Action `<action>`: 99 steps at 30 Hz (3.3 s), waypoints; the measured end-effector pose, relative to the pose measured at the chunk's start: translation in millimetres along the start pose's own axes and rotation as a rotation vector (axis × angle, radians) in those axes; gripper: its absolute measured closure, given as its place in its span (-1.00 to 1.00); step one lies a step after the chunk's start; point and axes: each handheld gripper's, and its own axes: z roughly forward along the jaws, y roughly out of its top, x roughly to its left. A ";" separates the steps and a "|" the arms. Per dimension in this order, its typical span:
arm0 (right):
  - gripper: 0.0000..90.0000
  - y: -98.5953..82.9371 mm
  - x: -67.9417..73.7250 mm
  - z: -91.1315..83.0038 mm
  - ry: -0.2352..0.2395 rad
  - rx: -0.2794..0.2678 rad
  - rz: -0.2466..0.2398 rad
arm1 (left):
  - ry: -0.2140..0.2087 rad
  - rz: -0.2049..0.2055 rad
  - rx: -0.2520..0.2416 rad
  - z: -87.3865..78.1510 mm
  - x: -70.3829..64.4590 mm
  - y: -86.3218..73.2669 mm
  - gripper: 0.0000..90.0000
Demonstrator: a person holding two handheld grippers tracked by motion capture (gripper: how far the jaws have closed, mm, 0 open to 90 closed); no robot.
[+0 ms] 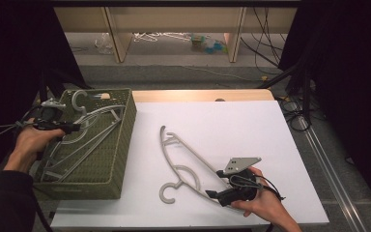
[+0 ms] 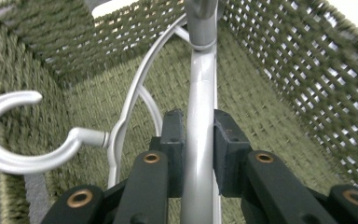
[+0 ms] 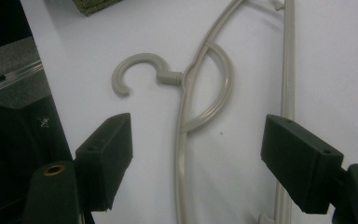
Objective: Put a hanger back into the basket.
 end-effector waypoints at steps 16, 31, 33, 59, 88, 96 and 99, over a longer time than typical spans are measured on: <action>-0.42 -0.4 0.2 1.3 -0.003 0.001 0.002 | 0.049 -0.075 0.078 23.6 11.9 -31.2 0.47; -0.45 -1.4 -0.4 3.0 0.002 0.005 0.010 | 0.088 -0.131 -0.122 -12.2 -16.4 -31.5 -0.22; -0.46 -1.7 -1.2 3.9 -0.003 -0.002 0.001 | 0.065 -0.107 -0.146 -20.8 -25.4 -32.1 -0.27; -0.52 -4.3 -1.7 4.3 -0.022 -0.036 0.018 | -0.312 0.012 -0.465 -40.0 -199.1 -53.2 -0.59; -0.17 -7.8 8.8 56.4 -0.003 0.180 -0.057 | -0.384 0.082 -0.432 -3.6 -236.0 -88.2 -0.62; 0.26 -3.4 7.4 66.8 -0.010 0.273 -0.067 | -0.407 0.076 -0.437 -2.1 -237.7 -88.3 -0.62; 0.35 1.2 9.4 69.3 -0.034 0.309 -0.088 | -0.399 0.074 -0.433 -2.9 -237.5 -88.3 -0.61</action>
